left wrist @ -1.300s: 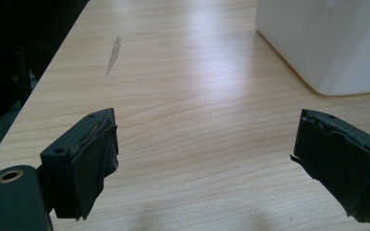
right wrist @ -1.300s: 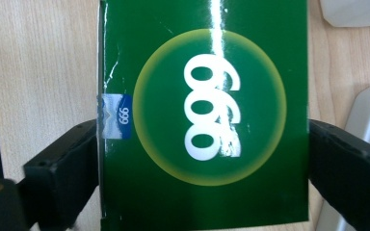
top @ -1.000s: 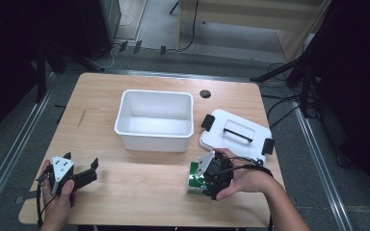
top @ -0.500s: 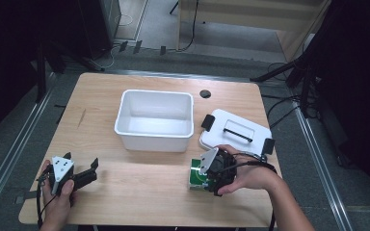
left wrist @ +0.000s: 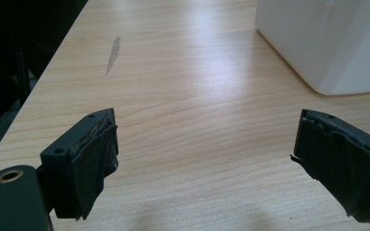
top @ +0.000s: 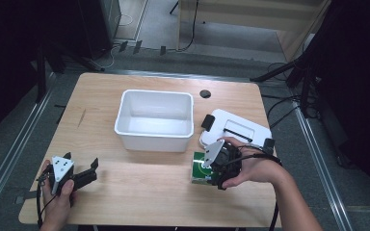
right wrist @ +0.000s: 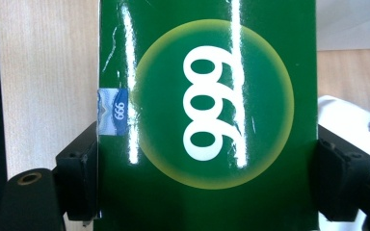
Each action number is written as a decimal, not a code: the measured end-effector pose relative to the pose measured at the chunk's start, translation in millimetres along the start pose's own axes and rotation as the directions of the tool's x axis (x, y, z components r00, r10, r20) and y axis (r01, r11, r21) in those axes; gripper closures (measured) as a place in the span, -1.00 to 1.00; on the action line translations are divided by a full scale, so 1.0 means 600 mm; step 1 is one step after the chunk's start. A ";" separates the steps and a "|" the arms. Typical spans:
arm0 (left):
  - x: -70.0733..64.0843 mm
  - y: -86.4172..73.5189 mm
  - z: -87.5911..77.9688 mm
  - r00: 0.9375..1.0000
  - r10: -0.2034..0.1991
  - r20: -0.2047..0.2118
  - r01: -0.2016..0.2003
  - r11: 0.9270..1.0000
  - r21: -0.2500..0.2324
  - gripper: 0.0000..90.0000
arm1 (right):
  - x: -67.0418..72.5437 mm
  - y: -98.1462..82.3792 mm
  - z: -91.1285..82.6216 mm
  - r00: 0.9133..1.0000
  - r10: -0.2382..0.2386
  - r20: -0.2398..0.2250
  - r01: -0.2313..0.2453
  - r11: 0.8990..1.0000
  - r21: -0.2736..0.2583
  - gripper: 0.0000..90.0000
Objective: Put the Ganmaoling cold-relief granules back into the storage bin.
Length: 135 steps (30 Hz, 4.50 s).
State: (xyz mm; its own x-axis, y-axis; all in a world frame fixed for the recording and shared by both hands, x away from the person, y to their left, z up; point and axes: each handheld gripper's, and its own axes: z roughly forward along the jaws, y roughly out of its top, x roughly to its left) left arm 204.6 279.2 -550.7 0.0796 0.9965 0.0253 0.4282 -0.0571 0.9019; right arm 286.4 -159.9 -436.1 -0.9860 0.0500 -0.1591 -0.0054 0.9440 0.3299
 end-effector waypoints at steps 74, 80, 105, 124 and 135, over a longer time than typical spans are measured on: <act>0.000 0.000 0.000 1.000 0.003 0.005 -0.003 1.000 -0.002 -0.80 | -0.141 0.054 -0.121 0.997 0.013 0.077 -0.013 1.000 -0.004 -0.63; 0.000 0.000 -0.001 1.000 0.003 0.005 -0.003 1.000 -0.001 -0.80 | -0.154 0.068 -0.126 0.997 0.016 0.078 -0.016 1.000 -0.009 -0.63; 0.000 0.000 -0.001 1.000 0.003 0.009 -0.003 1.000 -0.004 -0.80 | -0.204 0.134 -0.114 0.998 0.008 0.058 -0.007 1.000 -0.031 -0.63; 0.000 -0.001 -0.001 1.000 -0.001 0.004 0.001 1.000 -0.004 -0.80 | -0.237 0.176 -0.090 0.999 0.009 0.045 -0.008 1.000 -0.026 -0.63; 0.000 -0.001 -0.002 1.000 -0.004 0.007 0.004 1.000 -0.003 -0.80 | -0.245 0.204 -0.062 1.000 -0.006 0.025 0.006 1.000 -0.013 -0.63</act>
State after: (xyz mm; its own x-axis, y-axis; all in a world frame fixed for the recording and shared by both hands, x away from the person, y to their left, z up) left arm 203.6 279.5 -550.7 0.0839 0.9963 0.0185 0.4258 -0.0526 0.9033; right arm 424.4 -64.1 -337.5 -0.9815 0.0528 -0.1841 -0.0134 0.9398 0.3414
